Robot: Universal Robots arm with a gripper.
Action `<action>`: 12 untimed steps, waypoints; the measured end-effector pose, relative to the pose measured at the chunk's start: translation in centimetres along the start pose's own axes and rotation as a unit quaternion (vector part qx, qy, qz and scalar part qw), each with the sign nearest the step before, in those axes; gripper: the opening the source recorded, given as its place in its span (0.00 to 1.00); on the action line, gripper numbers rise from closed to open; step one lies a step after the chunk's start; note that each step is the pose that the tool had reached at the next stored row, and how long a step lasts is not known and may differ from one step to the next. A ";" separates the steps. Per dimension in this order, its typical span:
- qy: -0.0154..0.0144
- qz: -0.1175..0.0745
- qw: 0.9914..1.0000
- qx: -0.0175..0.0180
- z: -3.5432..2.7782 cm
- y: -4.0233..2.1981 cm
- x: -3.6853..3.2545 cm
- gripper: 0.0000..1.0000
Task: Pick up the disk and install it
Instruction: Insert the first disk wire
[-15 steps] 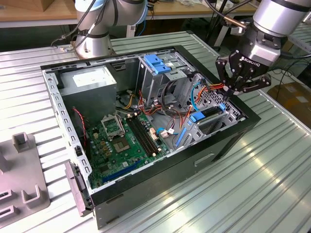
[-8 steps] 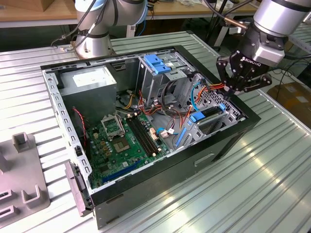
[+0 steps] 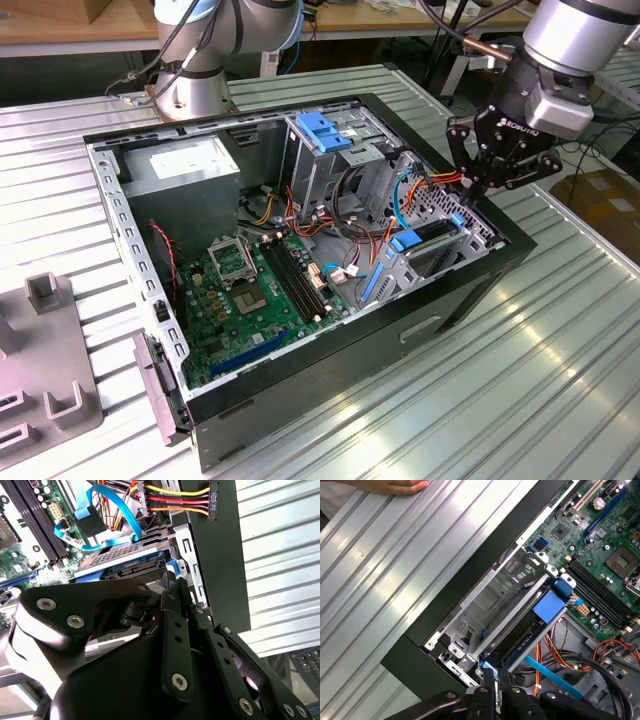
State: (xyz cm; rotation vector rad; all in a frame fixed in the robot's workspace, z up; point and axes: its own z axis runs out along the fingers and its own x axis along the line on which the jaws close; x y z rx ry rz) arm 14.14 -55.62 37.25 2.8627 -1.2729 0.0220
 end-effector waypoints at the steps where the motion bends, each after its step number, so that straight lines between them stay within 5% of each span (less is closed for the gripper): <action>1: 0.000 -0.005 1.000 0.000 0.00 -0.01 0.01 0.18; 5: 0.000 -0.026 1.000 0.000 0.02 -0.02 0.02 0.25; 12: 0.000 -0.072 0.997 0.001 0.06 -0.32 0.24 0.25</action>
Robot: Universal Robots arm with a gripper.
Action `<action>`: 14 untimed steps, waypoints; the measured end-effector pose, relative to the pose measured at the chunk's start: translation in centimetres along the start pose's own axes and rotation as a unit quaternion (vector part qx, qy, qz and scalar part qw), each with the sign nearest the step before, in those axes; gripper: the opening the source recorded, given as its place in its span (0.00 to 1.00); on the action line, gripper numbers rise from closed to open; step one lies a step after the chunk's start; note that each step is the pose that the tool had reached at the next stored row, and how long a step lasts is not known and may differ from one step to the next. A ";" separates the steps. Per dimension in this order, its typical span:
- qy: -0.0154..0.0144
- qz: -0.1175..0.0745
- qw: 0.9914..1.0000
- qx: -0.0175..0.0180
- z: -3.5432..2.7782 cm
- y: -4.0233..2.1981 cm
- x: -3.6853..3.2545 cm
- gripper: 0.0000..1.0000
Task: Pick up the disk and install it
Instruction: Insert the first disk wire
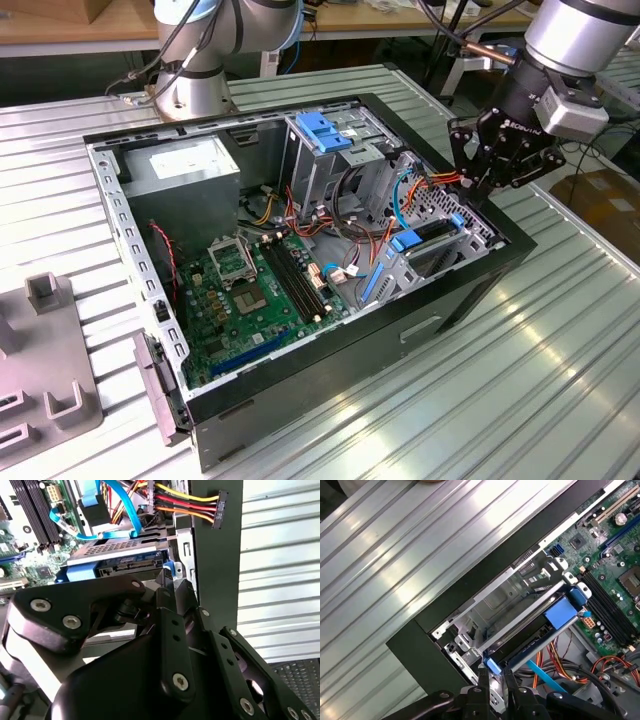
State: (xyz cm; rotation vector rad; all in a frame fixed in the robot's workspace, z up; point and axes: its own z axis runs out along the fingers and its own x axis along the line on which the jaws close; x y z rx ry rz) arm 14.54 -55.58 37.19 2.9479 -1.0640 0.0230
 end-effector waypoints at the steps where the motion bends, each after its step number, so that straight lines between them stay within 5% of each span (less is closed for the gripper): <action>1: 0.000 -0.002 1.000 0.000 0.00 -0.19 0.14 0.25; 8: 0.000 -0.008 1.000 0.000 0.01 -1.01 0.54 0.25; 14: 0.001 -0.008 1.000 -0.001 0.00 -3.58 -0.32 0.25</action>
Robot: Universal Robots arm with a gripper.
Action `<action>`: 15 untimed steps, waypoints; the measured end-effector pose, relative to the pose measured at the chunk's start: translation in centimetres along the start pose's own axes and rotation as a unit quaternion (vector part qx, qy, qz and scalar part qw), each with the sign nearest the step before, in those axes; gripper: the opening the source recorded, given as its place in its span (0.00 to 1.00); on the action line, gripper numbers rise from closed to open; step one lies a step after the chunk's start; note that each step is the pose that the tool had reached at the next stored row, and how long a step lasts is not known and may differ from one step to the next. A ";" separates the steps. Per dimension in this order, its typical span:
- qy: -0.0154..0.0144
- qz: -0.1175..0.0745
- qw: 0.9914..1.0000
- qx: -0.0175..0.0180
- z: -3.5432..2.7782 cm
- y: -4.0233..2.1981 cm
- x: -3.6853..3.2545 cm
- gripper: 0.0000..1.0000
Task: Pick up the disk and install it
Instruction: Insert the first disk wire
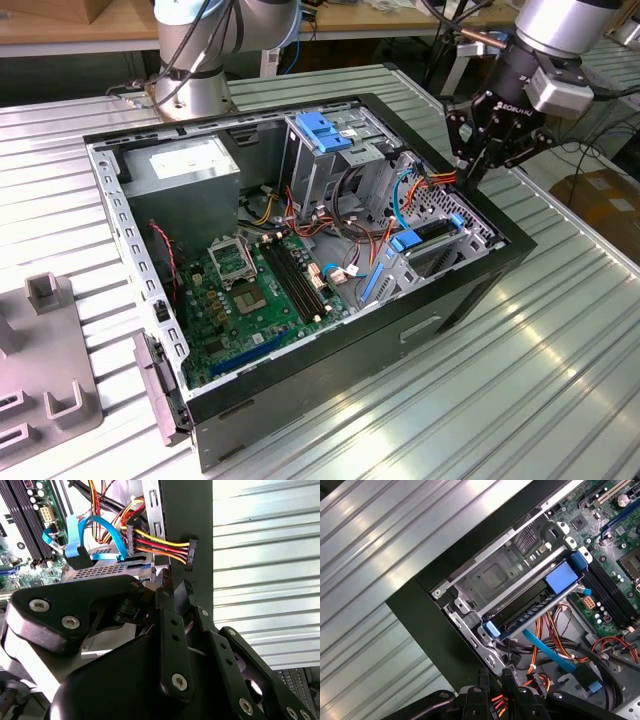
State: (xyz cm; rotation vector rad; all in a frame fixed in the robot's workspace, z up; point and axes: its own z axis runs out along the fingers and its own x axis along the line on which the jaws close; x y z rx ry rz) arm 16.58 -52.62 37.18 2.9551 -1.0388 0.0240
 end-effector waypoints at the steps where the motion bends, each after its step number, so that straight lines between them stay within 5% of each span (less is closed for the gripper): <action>1: 0.000 0.000 1.000 0.000 -0.01 -0.17 -0.05 0.25; 3: 0.000 -0.001 1.000 0.000 -0.01 -0.48 -0.11 0.25; 7: 0.007 -0.001 1.000 -0.003 -0.01 -0.88 -0.39 0.25; 13: 0.017 -0.022 1.000 0.005 -0.03 -1.45 -0.80 0.25; 15: 0.019 -0.047 0.999 0.007 0.00 -1.47 -0.80 0.25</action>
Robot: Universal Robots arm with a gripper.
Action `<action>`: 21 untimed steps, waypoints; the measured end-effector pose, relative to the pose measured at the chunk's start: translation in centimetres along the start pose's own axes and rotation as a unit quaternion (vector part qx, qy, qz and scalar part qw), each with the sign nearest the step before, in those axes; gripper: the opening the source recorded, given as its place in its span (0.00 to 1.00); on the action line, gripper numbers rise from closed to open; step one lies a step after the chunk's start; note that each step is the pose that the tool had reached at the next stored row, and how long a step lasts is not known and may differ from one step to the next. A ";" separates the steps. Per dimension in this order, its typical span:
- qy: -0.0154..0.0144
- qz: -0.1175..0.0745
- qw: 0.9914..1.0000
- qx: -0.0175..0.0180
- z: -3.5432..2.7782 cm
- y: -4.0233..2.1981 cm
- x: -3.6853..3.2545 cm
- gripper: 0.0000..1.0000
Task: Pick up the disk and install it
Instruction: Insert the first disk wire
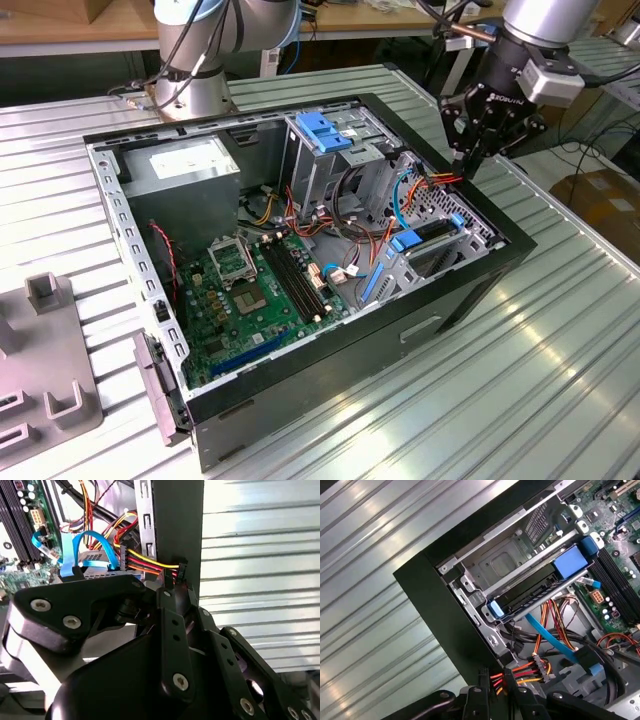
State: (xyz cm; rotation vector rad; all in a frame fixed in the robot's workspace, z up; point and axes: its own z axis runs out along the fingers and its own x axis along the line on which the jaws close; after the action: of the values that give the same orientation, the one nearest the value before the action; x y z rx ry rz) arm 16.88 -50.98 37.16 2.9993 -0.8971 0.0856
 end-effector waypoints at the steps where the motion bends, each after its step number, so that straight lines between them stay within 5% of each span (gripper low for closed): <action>1: 0.000 -0.008 1.000 0.001 0.01 0.00 0.00 0.25; 5: 0.000 -0.055 0.998 0.003 0.11 0.00 0.00 0.25; 12: 0.001 -0.117 0.993 0.006 0.27 -0.02 0.01 0.25; 14: 0.003 -0.118 0.993 0.003 0.27 -0.04 0.00 0.25; 16: 0.009 -0.119 0.993 -0.009 0.03 -0.18 -0.08 0.25; 17: 0.010 -0.119 0.993 -0.011 0.01 -0.21 -0.10 0.25; 21: 0.011 -0.127 0.992 -0.012 0.03 -0.29 -0.02 0.25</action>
State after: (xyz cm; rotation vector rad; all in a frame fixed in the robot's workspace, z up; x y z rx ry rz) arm 17.03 -50.72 37.13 3.0521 -0.5051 0.1042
